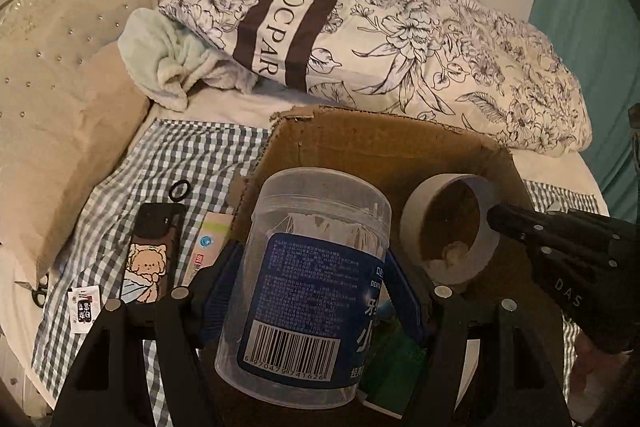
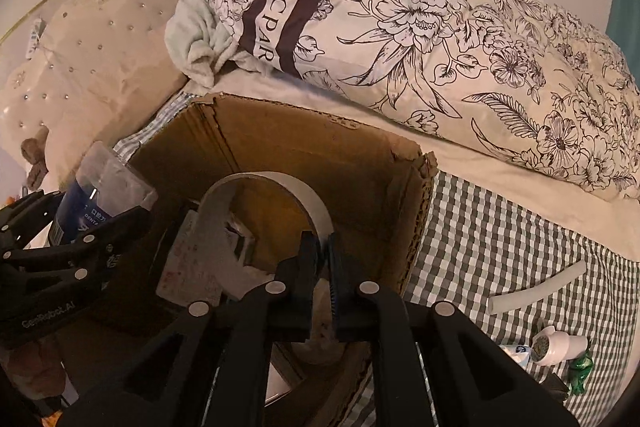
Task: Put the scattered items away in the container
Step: 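Lower the jar and tape roll into the box and open both tools, then move both tools back toward the remaining items on the sheet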
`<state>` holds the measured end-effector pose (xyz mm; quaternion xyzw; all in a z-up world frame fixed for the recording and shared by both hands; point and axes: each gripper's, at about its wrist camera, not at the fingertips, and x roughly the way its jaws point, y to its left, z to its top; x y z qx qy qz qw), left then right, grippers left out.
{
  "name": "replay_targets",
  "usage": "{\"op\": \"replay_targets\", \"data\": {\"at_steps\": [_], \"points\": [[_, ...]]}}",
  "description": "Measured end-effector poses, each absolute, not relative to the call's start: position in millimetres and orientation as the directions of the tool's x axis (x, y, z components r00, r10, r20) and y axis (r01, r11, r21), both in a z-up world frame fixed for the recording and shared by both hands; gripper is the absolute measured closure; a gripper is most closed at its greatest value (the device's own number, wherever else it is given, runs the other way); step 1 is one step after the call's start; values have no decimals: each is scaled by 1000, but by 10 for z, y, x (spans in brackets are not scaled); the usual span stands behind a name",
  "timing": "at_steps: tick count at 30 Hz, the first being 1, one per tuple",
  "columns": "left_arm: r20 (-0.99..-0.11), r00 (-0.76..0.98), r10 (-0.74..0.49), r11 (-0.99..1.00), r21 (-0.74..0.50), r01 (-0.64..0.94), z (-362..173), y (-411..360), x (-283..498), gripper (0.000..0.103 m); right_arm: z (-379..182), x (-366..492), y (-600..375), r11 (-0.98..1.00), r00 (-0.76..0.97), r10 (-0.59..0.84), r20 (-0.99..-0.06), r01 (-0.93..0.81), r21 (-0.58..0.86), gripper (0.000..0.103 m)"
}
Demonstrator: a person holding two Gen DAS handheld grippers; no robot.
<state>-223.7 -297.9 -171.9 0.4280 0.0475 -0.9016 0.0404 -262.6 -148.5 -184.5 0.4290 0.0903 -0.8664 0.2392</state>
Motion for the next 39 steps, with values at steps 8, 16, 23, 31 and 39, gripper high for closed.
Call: {"op": "replay_targets", "data": {"at_steps": [8, 16, 23, 31, 39], "points": [[-773, -634, -26, -993, -51, 103, -1620, -2930, -2228, 14, -1706, -2534, -1426, -877, -549, -348, -760, 477, 57, 64], [-746, -665, -25, -995, -45, 87, -1345, -2790, -2120, 13, -1425, -2387, -1284, -881, -587, -359, -726, 469, 56, 64], [-718, -696, -24, -997, -34, 70, -1064, -2611, -1955, 13, -1142, -2179, -1083, -887, -621, -364, -695, 459, 55, 60], [-682, -731, -18, -999, -25, 47, -730, -2353, -1707, 13, -797, -1880, -793, -894, -664, -372, -649, 445, 57, 50], [-639, -769, 3, -1000, -23, 15, -426, -2023, -1446, 9, -470, -1552, -398, -910, -717, -354, -600, 411, 46, 37]]}}
